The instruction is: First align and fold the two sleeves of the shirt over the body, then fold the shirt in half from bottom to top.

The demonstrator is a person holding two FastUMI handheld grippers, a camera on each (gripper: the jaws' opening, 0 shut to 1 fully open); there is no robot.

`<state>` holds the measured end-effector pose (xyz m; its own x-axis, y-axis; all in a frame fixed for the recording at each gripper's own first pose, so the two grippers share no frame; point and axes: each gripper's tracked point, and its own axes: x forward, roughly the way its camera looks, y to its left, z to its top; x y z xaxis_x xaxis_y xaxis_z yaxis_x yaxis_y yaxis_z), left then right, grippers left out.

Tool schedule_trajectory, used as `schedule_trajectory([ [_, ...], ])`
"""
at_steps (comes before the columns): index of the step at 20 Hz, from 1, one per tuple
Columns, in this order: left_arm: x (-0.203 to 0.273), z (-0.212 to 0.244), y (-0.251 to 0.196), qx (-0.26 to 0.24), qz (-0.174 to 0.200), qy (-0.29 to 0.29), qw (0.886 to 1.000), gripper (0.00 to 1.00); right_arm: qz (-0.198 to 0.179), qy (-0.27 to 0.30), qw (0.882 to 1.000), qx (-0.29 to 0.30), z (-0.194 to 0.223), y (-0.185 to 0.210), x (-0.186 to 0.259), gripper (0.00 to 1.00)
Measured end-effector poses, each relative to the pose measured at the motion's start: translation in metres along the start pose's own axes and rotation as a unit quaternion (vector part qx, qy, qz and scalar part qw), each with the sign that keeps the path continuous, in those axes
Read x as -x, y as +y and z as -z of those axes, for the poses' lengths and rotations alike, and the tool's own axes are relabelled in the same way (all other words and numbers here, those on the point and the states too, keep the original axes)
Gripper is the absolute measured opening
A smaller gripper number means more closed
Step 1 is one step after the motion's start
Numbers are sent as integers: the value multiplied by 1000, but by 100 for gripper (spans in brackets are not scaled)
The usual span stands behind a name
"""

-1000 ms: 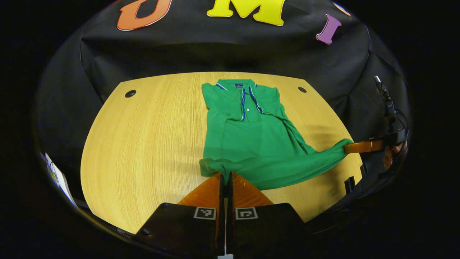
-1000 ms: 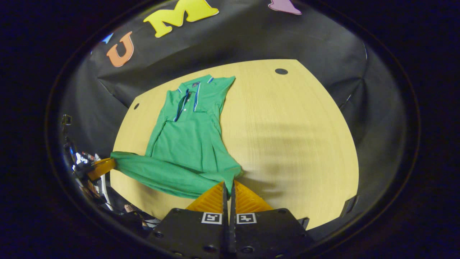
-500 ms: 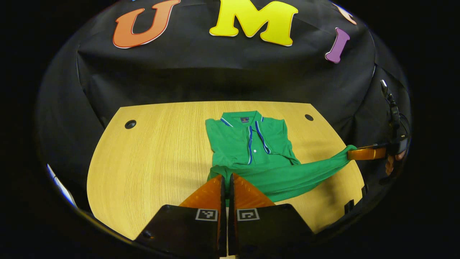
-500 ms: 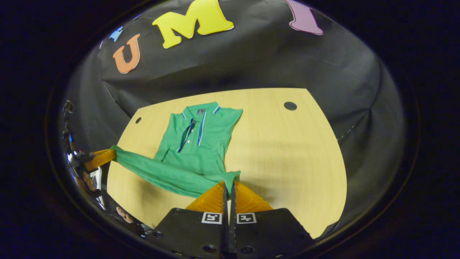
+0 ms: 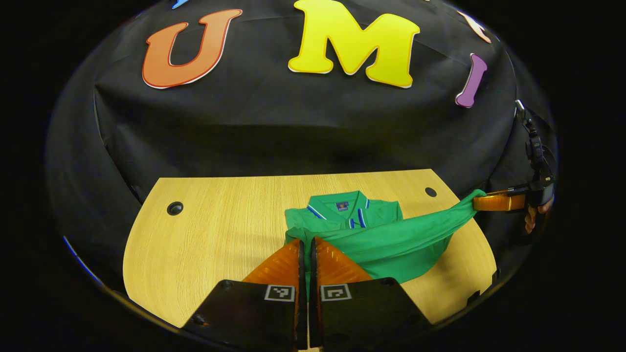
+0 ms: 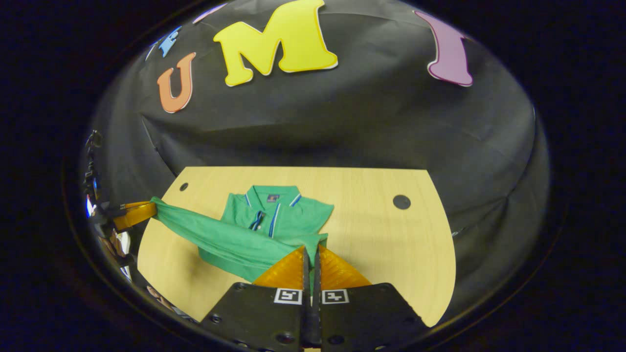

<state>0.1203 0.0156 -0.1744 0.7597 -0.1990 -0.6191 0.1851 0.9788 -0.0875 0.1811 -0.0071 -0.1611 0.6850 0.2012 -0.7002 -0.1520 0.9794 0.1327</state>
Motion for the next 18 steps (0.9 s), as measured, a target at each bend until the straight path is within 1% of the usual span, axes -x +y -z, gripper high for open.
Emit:
schedule_trajectory([
  [4,-28,-18,9,15,-5,-8,1000,7,2,-11,1000,12,-30,0,-24,0],
  [9,-65,-33,23,44,-9,-20,999,7,1,-11,1000,0,-54,-5,-67,0],
  [12,-91,-35,30,49,-14,-24,998,7,-1,-14,1000,-1,-58,-7,-91,0],
  [14,-109,-32,33,51,-19,-20,998,7,-3,-14,1000,-12,-59,-9,-107,0],
  [18,-139,-21,33,54,-23,-14,998,8,14,-20,1000,-2,-61,-16,-135,0],
])
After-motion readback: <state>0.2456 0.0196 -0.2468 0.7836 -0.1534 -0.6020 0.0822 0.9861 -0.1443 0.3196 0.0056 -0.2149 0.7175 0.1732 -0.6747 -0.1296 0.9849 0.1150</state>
